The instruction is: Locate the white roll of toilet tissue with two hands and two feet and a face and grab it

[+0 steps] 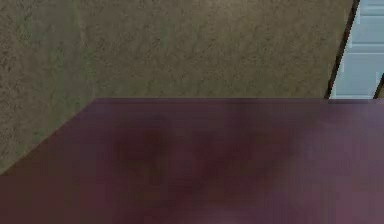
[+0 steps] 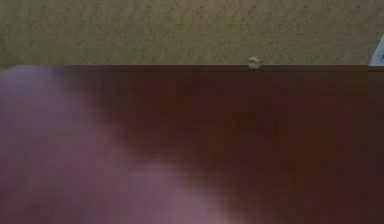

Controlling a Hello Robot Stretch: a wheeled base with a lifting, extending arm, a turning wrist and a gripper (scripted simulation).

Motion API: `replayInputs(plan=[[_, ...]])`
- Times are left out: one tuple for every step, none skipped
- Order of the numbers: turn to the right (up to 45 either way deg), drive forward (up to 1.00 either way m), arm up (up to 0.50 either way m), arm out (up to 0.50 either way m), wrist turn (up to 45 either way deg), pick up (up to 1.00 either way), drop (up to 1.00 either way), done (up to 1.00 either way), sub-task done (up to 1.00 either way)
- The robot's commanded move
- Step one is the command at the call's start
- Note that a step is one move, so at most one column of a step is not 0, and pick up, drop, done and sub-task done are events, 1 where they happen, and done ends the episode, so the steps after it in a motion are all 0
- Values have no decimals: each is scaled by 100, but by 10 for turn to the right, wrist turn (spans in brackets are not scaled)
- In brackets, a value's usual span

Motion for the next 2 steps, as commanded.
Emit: replayInputs(plan=[[450,0,0,0,0,0,0,0,0],[450,0,0,0,0,0,0,0,0]])
